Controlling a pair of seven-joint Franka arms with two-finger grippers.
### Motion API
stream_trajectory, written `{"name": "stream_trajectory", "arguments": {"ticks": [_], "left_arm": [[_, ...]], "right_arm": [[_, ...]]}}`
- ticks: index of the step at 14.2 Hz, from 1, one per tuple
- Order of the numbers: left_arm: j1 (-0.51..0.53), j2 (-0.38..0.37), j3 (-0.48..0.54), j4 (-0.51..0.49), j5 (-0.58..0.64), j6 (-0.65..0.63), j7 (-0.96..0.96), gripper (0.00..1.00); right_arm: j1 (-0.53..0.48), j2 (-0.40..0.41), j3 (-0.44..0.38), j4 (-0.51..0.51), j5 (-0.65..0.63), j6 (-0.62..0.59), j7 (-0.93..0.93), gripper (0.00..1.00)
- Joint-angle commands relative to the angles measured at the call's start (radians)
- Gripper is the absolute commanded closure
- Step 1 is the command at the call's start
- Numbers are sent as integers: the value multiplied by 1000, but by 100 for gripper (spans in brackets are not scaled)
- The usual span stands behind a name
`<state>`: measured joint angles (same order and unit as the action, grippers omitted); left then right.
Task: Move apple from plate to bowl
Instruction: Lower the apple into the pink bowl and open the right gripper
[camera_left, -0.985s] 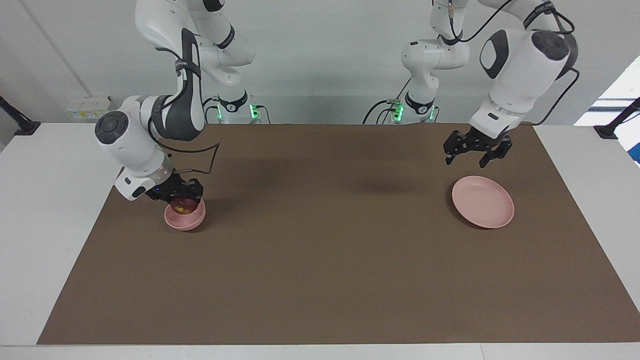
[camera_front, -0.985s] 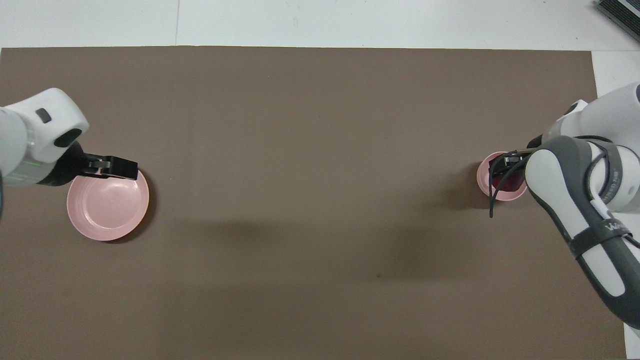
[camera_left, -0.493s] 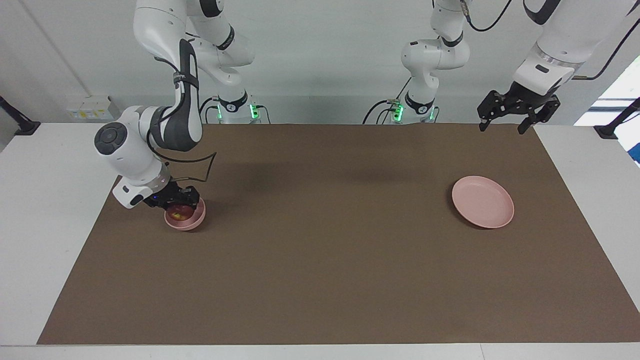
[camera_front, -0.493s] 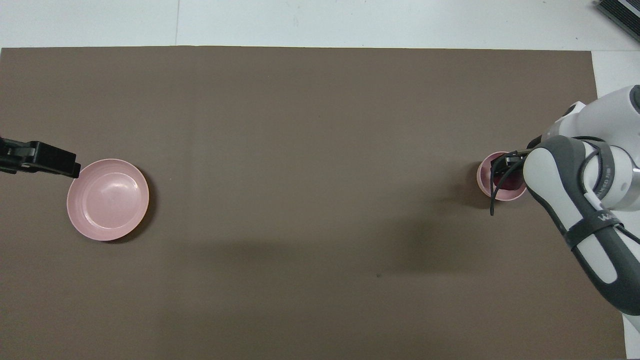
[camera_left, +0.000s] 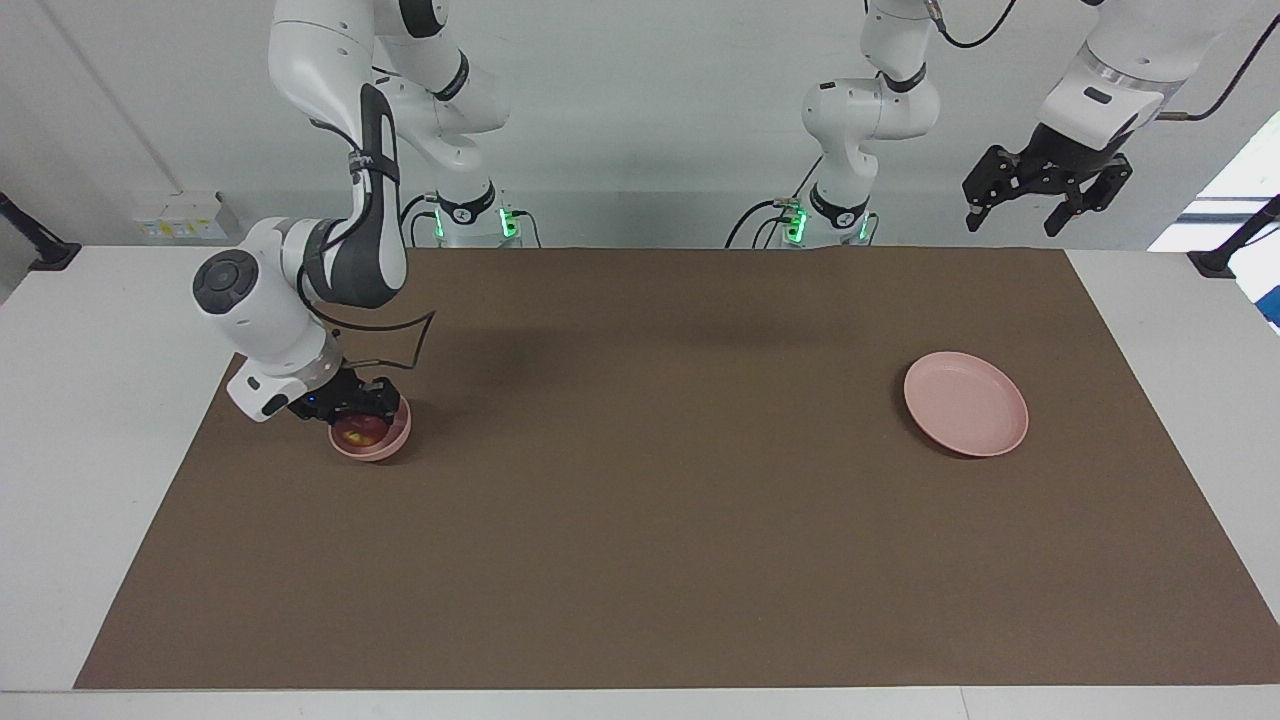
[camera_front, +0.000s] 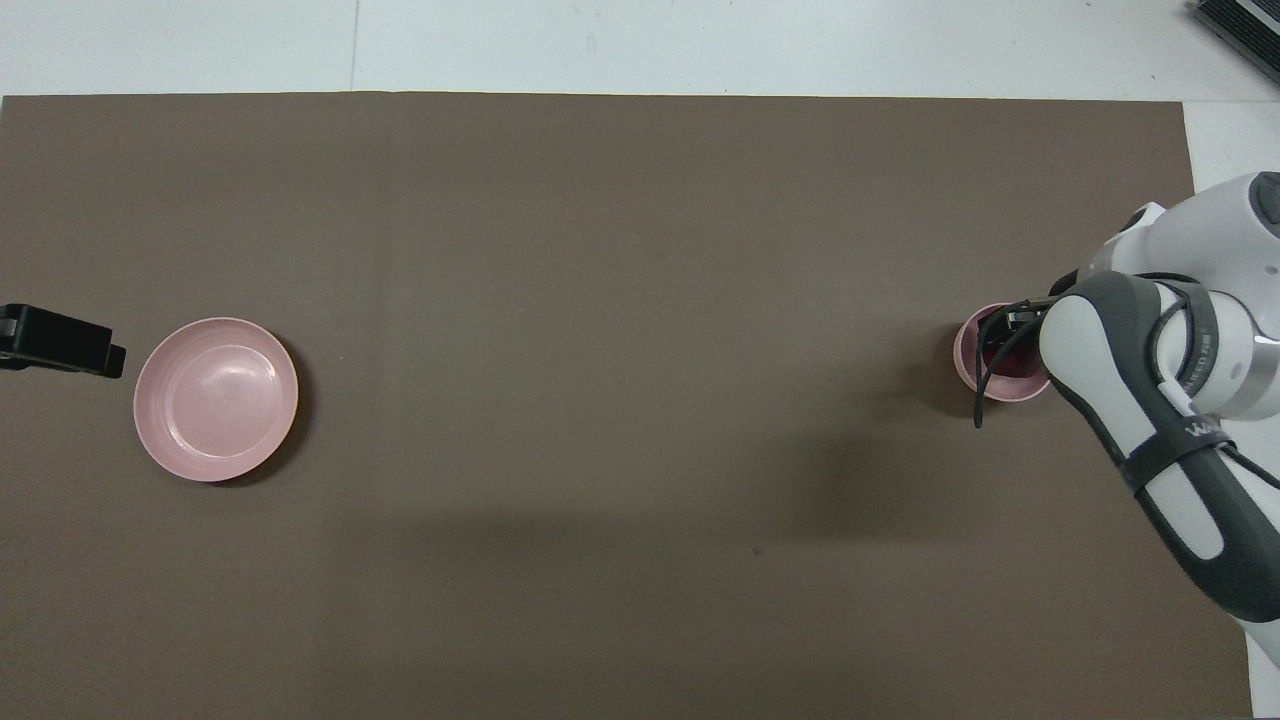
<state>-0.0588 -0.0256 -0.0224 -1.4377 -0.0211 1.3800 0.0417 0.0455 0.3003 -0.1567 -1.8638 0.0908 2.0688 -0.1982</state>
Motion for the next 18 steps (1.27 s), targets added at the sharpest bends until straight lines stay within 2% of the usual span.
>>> {"name": "stream_trajectory", "arguments": {"ticks": [1, 9, 10, 12, 13, 14, 18], "left_arm": [[-23, -16, 21, -23, 12, -6, -9, 0], [-10, -20, 21, -33, 3, -4, -54, 0], [-9, -20, 21, -33, 3, -4, -60, 0], [-7, -31, 19, -41, 4, -9, -59, 0], [-7, -31, 19, -44, 4, -4, -59, 0], [-7, -31, 19, -44, 4, -2, -60, 0], [-9, -30, 16, -38, 4, -1, -52, 0]], "right_arm": [[2, 16, 8, 5, 0, 34, 40, 100], [-1, 20, 8, -5, 0, 36, 33, 99], [-1, 20, 8, -6, 0, 36, 33, 89], [-2, 26, 8, -5, 0, 37, 31, 82], [-2, 26, 8, -5, 0, 37, 33, 70], [-2, 26, 8, -5, 0, 40, 33, 64], [-2, 28, 8, -5, 0, 42, 34, 50]]}}
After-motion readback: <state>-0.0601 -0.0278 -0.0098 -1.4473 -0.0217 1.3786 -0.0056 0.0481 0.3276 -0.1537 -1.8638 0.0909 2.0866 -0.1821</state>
